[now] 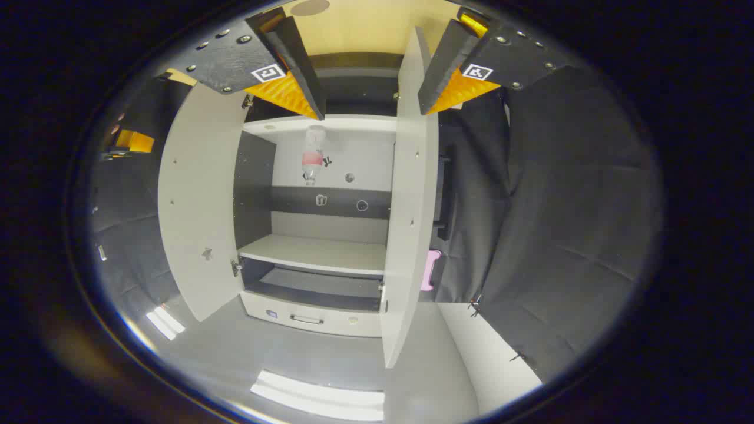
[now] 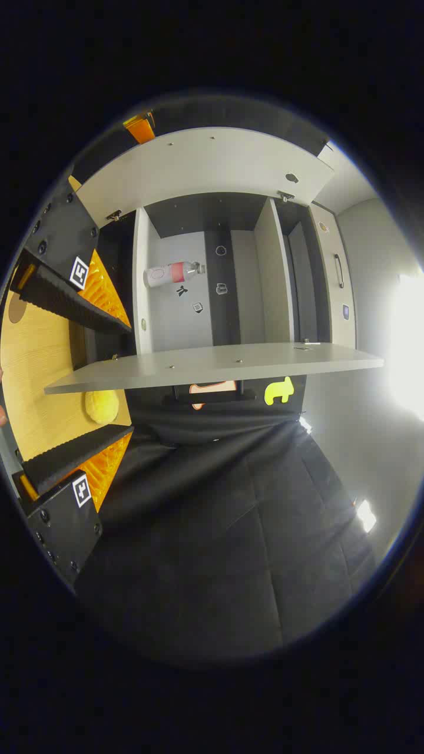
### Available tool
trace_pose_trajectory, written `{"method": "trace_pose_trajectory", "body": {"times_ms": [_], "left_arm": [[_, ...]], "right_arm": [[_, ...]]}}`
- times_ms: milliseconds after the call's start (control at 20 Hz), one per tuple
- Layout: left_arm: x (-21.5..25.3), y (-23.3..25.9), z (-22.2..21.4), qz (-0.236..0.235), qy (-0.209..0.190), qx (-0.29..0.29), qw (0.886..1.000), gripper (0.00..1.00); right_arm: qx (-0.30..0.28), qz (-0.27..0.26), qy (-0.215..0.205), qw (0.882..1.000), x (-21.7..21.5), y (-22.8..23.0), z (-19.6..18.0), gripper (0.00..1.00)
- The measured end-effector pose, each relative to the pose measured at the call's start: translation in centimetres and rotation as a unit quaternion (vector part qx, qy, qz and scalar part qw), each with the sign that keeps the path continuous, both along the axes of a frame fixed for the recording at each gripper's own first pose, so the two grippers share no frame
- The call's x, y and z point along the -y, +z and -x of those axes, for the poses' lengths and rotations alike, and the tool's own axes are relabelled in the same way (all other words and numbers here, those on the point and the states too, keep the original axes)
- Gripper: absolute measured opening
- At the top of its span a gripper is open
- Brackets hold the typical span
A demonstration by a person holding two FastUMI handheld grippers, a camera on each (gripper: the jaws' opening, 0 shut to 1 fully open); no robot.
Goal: Grasp the bottle in the cabinet with the left hand and place it on the coaster, then close the right door with the right hand and the left door with the left hand.
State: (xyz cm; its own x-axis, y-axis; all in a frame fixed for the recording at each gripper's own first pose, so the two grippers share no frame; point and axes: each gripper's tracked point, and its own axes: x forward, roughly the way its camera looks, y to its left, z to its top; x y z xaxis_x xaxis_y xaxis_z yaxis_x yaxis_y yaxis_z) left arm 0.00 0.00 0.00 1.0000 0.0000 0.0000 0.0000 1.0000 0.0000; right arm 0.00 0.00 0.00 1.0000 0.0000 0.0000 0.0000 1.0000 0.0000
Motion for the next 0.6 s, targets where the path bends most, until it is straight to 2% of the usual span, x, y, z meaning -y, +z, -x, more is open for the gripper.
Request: {"method": "trace_pose_trajectory", "body": {"times_ms": [50, 100, 150, 250, 350, 400, 500, 600], "left_arm": [[0.4, -0.1, 0.1, -0.001, -0.005, -0.001, 1.000, 0.89], [0.7, -0.2, 0.2, -0.002, -0.011, -0.001, 1.000, 0.96], [0.9, -0.4, 0.3, -0.004, -0.015, -0.003, 1.000, 0.89], [1.4, -0.6, 0.3, -0.004, -0.022, -0.005, 1.000, 0.93], [1.8, -0.6, 0.6, 0.002, -0.031, -0.006, 1.000, 0.92], [1.8, -0.6, 0.5, 0.006, -0.030, -0.007, 0.999, 0.88], [1.4, -0.7, 0.6, 0.010, -0.027, -0.010, 1.000, 0.96], [0.8, -0.9, 0.6, 0.015, -0.020, -0.013, 1.000, 0.96]], "right_arm": [[0.002, 0.001, -0.001, 1.000, 0.0, 0.1, 0.0, 0.97], [0.002, -0.002, -0.002, 1.000, -0.2, 0.0, 0.1, 0.97], [0.002, -0.007, -0.001, 1.000, -0.4, 0.1, 0.1, 0.97], [0.001, -0.021, 0.004, 1.000, -0.8, 0.1, 0.1, 0.97], [0.003, -0.024, 0.006, 1.000, -1.0, 0.1, 0.1, 0.97], [0.003, -0.021, 0.006, 1.000, -1.0, -0.1, 0.0, 0.97], [-0.003, -0.015, 0.009, 1.000, -1.0, -0.5, 0.1, 0.97], [-0.007, -0.014, 0.010, 1.000, -1.0, -0.7, 0.1, 0.97]]}}
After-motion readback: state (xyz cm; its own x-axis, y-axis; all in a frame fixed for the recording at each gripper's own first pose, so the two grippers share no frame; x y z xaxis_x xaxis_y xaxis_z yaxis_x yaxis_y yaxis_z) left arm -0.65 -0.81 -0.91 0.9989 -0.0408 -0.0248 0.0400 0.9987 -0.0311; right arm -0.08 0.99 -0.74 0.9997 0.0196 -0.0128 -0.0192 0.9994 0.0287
